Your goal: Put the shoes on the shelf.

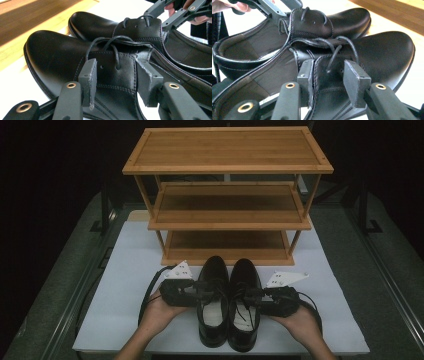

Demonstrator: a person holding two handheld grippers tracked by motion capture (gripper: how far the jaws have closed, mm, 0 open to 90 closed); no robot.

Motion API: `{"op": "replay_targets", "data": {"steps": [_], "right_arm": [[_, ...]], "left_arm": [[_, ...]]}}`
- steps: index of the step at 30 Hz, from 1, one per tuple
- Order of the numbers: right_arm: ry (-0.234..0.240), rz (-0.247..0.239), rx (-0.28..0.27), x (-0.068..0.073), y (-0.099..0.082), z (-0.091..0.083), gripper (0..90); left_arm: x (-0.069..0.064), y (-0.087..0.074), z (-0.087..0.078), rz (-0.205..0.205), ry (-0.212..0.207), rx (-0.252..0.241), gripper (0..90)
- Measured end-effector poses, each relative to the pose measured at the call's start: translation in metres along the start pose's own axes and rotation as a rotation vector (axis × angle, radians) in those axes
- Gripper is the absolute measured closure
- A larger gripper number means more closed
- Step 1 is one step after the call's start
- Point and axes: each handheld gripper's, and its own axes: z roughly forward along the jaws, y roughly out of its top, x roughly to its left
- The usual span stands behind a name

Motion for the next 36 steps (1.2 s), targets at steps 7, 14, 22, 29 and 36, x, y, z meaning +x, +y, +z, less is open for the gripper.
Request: {"op": "replay_targets", "data": {"steps": [7, 14, 22, 29, 36], "right_arm": [[-0.012, -0.006, 0.003, 0.000, -0.005, 0.000, 63.2], [-0.021, -0.031, -0.016, 0.004, -0.006, -0.003, 79.2], [-0.076, -0.040, -0.048, 0.004, -0.005, -0.007, 86.5], [-0.111, -0.028, -0.082, -0.004, -0.003, -0.014, 87.0], [-0.116, -0.007, -0.100, -0.012, 0.002, -0.019, 87.1]], "left_arm": [[0.000, -0.001, -0.001, 0.004, -0.001, 0.005, 57.2], [-0.003, 0.000, -0.005, 0.024, -0.009, -0.001, 76.5], [-0.005, 0.000, -0.011, 0.054, 0.066, -0.017, 86.9], [-0.001, 0.003, -0.017, 0.046, 0.102, -0.050, 87.7], [0.013, 0.008, -0.028, 0.009, 0.109, -0.085, 87.9]]}}
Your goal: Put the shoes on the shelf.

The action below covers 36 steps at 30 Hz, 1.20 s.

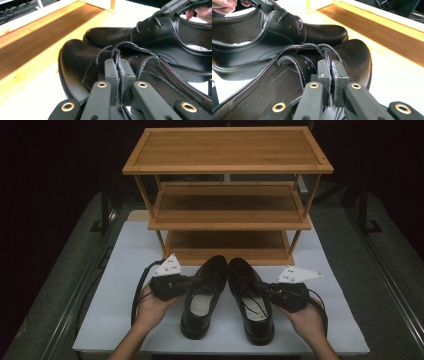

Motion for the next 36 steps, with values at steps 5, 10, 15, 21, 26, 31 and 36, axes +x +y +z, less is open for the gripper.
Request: {"op": "replay_targets", "data": {"steps": [5, 10, 15, 21, 26, 31, 36], "right_arm": [[-0.010, 0.003, -0.029, -0.005, 0.009, -0.004, 87.3], [-0.025, 0.022, -0.072, -0.015, 0.021, -0.006, 87.2], [-0.054, 0.021, -0.095, -0.031, 0.034, 0.005, 87.3], [-0.077, 0.034, -0.105, -0.051, 0.044, 0.026, 87.3], [-0.099, 0.052, -0.107, -0.064, 0.048, 0.043, 87.3], [-0.124, 0.070, -0.119, -0.076, 0.052, 0.060, 87.3], [-0.147, 0.074, -0.133, -0.080, 0.056, 0.073, 87.4]], "left_arm": [[0.010, 0.011, -0.009, -0.015, 0.001, -0.041, 88.1], [0.018, 0.022, -0.009, -0.012, 0.025, -0.070, 88.0], [0.031, 0.030, 0.002, -0.023, 0.051, -0.088, 88.0], [0.049, 0.034, 0.025, -0.037, 0.090, -0.108, 88.0], [0.061, 0.036, 0.041, -0.031, 0.125, -0.123, 88.0], [0.068, 0.037, 0.055, -0.020, 0.171, -0.136, 88.1], [0.074, 0.034, 0.069, -0.039, 0.195, -0.146, 88.1]]}}
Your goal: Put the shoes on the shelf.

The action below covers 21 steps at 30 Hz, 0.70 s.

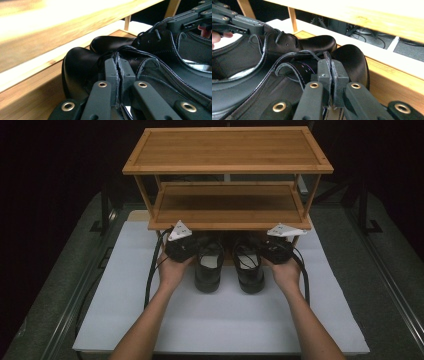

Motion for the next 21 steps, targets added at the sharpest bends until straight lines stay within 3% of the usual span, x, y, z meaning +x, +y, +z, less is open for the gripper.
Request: {"op": "replay_targets", "data": {"steps": [9, 16, 18, 21], "right_arm": [[-0.011, 0.010, 0.010, 0.000, -0.008, 0.011, 87.4], [0.004, 0.009, 0.009, 0.006, -0.016, 0.010, 87.3], [0.003, 0.006, 0.012, 0.008, -0.018, 0.009, 87.2], [0.003, -0.007, 0.025, 0.013, -0.021, 0.009, 87.0]], "left_arm": [[0.000, -0.006, 0.009, -0.002, 0.006, 0.019, 87.9], [-0.003, -0.017, 0.006, -0.018, -0.026, 0.016, 87.6], [-0.005, -0.017, 0.005, -0.010, -0.036, 0.021, 87.4], [-0.009, -0.017, 0.005, 0.011, -0.016, 0.036, 86.8]]}}
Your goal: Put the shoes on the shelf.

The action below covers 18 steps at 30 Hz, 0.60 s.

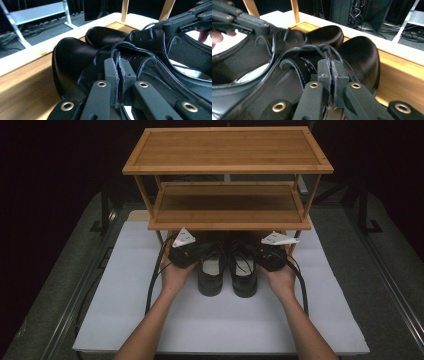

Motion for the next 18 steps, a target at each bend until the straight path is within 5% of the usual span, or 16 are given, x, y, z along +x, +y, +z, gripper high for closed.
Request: {"op": "replay_targets", "data": {"steps": [7, 18], "right_arm": [[-0.009, -0.002, 0.002, 0.000, 0.000, -0.002, 80.2], [0.020, 0.018, 0.031, -0.005, 0.003, -0.029, 59.3]], "left_arm": [[0.006, -0.001, -0.004, -0.034, -0.033, -0.004, 79.8], [0.011, 0.000, -0.028, -0.044, -0.054, 0.045, 45.1]]}}
